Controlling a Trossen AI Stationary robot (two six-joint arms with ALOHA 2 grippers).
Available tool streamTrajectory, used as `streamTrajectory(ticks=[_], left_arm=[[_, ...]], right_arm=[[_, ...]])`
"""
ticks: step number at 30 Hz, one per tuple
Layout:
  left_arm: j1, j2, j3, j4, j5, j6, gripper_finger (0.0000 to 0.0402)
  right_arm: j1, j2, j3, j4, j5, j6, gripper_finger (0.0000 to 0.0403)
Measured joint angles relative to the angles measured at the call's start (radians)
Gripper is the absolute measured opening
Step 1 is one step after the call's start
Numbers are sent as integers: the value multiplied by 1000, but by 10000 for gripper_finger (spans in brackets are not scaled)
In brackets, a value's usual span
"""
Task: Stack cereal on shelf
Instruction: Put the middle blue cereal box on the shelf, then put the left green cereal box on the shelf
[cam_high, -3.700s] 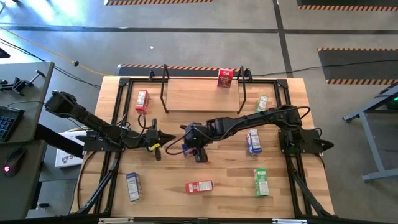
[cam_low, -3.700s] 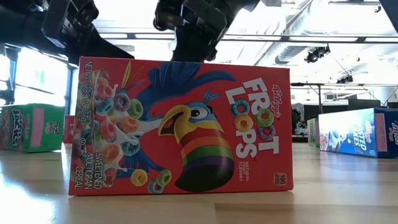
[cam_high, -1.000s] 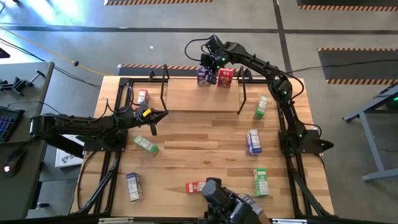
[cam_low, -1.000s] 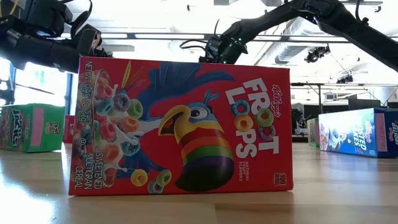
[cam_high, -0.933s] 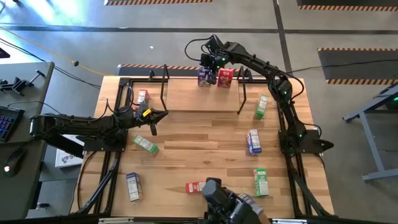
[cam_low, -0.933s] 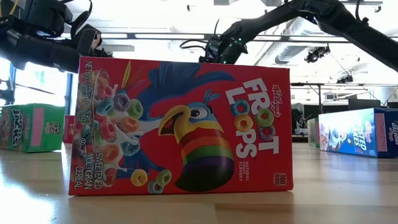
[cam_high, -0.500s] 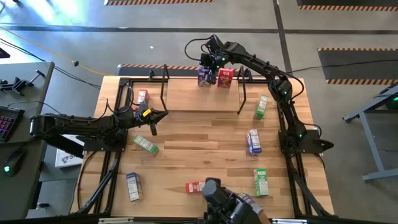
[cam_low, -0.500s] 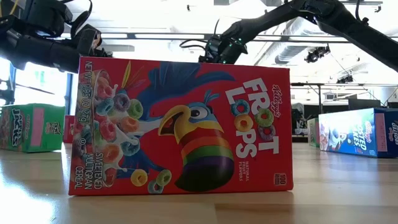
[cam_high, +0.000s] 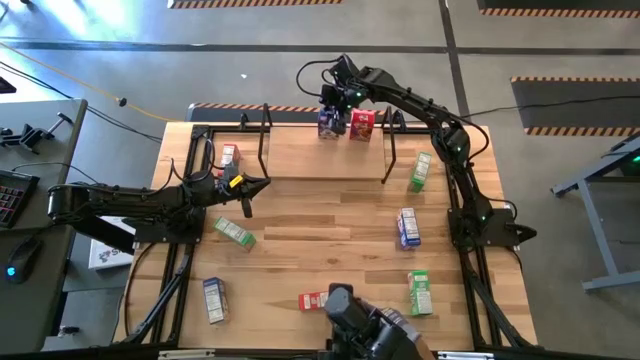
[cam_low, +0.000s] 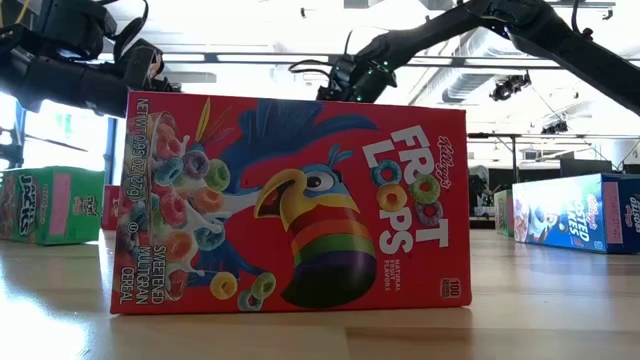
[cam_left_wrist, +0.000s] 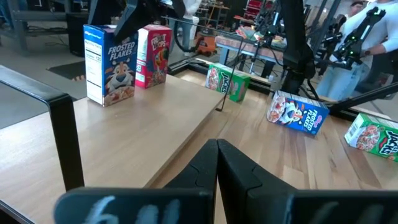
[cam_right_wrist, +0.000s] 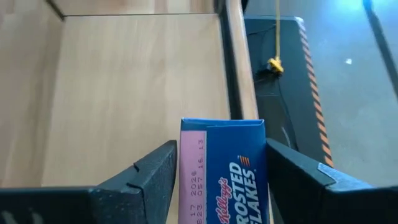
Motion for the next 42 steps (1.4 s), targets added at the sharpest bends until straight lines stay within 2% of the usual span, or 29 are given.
streamTrajectory(ticks=[3,13,23,26,29,32,35,38,42], left_arm=[[0,0,0,0,0,10,0],[0,0,0,0,-14,18,0],[0,-1,0,-1,-57,-29,0],[0,-1,0,0,-77,-29,0],[0,-1,0,2,-90,-14,0],[0,-1,0,25,-83,36,0],[-2,-1,1,47,-17,103,0],[-2,-1,1,53,3,97,0],[-2,-1,1,41,3,78,0]], right_arm=[[0,0,0,8,36,1,216],[8,-15,6,32,53,1,216],[55,-19,170,-78,84,2,210],[85,-55,158,-82,132,-3,186],[122,-90,139,-95,148,-26,143],[153,-99,112,-88,92,-36,82],[185,-97,48,-46,26,-35,19],[226,-107,-56,67,-1,-9,11],[294,-170,-245,287,21,9,2]])
